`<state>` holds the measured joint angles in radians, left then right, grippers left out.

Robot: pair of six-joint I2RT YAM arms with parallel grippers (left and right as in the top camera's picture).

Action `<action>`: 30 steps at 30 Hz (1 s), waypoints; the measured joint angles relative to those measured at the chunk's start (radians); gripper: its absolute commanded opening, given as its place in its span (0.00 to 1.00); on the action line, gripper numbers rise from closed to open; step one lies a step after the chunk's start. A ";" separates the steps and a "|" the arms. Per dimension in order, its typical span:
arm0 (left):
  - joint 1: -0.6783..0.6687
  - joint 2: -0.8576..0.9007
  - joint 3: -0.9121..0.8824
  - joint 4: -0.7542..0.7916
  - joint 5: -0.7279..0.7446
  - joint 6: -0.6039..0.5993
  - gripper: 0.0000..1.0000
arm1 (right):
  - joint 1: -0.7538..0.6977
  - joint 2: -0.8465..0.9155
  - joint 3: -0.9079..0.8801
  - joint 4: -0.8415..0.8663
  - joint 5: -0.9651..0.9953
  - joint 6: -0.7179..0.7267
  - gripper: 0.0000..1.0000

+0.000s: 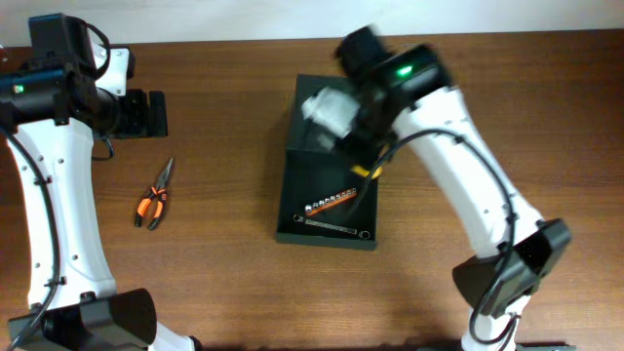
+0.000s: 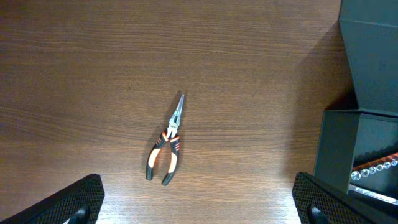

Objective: Pack container
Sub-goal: 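Carry screwdriver with right gripper into the box and release, then raise right gripper and move it over the red cutters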

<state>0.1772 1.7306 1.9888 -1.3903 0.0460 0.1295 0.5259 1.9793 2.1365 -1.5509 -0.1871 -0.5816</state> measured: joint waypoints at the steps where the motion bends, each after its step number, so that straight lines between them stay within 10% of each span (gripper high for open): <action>1: 0.000 0.000 0.000 -0.002 0.000 0.000 0.99 | 0.032 0.000 -0.019 0.000 0.000 -0.031 0.04; 21: 0.000 0.000 0.000 -0.024 0.010 0.000 0.99 | 0.098 0.008 -0.578 0.488 -0.006 -0.140 0.04; 30: 0.000 0.000 0.000 -0.035 0.010 0.000 0.99 | 0.098 0.008 -0.642 0.505 -0.006 -0.140 0.64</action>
<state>0.1772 1.7306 1.9888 -1.4258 0.0563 0.1299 0.6243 1.9873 1.4944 -1.0458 -0.1936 -0.7216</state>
